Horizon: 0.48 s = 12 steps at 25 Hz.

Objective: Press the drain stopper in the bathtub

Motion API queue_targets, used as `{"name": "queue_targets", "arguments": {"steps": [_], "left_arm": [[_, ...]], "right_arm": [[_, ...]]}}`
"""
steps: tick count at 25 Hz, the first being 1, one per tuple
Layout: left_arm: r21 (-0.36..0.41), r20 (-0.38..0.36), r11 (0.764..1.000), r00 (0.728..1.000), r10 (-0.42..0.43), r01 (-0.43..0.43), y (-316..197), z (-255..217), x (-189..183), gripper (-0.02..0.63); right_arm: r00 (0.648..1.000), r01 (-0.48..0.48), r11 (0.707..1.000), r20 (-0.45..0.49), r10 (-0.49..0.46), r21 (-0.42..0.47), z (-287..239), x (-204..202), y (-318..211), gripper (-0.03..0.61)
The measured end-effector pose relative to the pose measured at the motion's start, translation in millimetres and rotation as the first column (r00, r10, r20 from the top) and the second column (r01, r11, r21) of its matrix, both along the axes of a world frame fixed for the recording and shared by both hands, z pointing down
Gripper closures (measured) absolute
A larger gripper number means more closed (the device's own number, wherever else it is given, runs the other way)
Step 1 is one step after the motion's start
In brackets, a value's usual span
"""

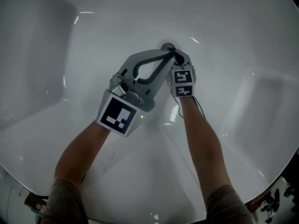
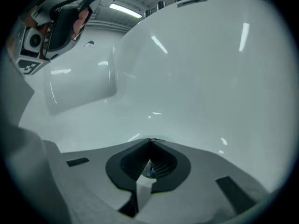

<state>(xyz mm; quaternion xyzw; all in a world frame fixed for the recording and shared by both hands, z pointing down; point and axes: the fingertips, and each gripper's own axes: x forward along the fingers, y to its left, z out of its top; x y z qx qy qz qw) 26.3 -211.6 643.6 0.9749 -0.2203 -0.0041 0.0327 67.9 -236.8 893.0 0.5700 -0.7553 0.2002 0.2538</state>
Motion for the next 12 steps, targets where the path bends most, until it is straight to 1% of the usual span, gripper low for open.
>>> {"name": "queue_targets", "arguments": {"steps": [7, 11, 12], "left_arm": [[0.006, 0.004, 1.000, 1.000, 0.000, 0.000, -1.0, 1.1, -1.7, 0.612], [-0.002, 0.004, 1.000, 1.000, -0.007, 0.007, -2.3, 1.4, -3.0, 0.612], [-0.003, 0.004, 1.000, 1.000, -0.007, 0.007, -2.4, 1.2, -3.2, 0.612]], "right_arm": [[0.999, 0.011, 0.997, -0.036, -0.014, -0.078, 19.9, -0.8, 5.1, 0.577], [0.999, 0.017, 0.993, -0.047, -0.023, -0.121, 25.7, -2.6, 6.5, 0.577], [0.998, 0.023, 0.991, -0.062, -0.032, -0.134, 27.9, -2.4, 6.3, 0.577]]}}
